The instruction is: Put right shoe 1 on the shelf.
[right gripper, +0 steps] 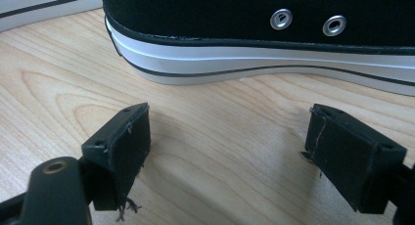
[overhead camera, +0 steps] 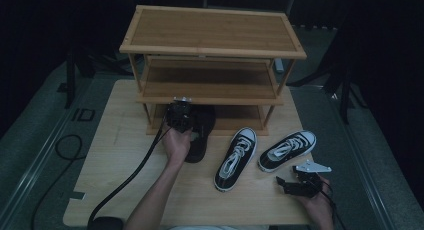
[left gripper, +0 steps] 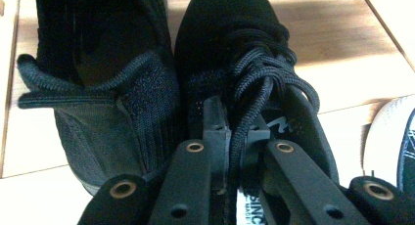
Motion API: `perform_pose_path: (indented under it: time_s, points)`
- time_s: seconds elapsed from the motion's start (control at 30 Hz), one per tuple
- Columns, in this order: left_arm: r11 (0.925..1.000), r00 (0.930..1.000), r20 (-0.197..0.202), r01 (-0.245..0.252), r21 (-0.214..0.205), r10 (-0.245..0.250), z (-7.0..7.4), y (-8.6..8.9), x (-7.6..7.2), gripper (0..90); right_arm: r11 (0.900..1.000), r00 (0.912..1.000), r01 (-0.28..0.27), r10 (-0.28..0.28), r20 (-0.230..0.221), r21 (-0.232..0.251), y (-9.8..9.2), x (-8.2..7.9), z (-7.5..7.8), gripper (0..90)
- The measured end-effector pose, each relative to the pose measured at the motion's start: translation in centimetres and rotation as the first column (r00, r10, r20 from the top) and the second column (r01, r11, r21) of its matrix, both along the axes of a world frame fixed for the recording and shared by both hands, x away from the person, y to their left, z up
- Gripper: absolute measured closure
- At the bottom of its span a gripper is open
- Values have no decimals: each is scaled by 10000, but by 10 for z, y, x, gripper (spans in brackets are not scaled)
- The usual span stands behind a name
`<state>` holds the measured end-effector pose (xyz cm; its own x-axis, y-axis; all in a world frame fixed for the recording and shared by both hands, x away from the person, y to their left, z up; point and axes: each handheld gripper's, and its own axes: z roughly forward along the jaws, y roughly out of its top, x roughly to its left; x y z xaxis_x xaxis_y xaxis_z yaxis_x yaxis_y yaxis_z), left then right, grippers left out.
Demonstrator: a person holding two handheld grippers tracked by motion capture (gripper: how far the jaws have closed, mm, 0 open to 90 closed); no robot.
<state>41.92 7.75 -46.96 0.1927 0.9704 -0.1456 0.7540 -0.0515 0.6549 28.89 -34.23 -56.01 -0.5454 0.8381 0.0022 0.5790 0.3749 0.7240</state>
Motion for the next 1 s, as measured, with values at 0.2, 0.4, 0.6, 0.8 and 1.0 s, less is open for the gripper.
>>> perform_pose_path:
  time_s: [0.2, 0.4, 0.6, 0.8, 1.0]
  points:
    - [9981, 9981, 138, 608, -138, -607, 4, 5, -4, 701, 10000, 10000, -5, 5, -1, -4, 0, 0, 0, 170]
    - [9857, 9838, 620, 1684, -12, -1680, 23, 10, -25, 619, 10000, 10000, -7, 7, 0, -6, 0, 0, 0, 170]
    - [9618, 9578, 990, 2730, -199, -2699, 34, 22, -48, 610, 10000, 10000, -10, 10, 0, -6, 0, 0, 0, 170]
    - [9444, 9402, 1131, 3270, -348, -3213, 36, 36, -66, 622, 10000, 10000, -8, 8, 1, -7, 0, 0, 0, 170]
    - [9341, 9271, 1279, 3568, -125, -3524, 36, 43, -83, 721, 10000, 10000, -7, 7, 1, -7, 0, 0, 0, 170]
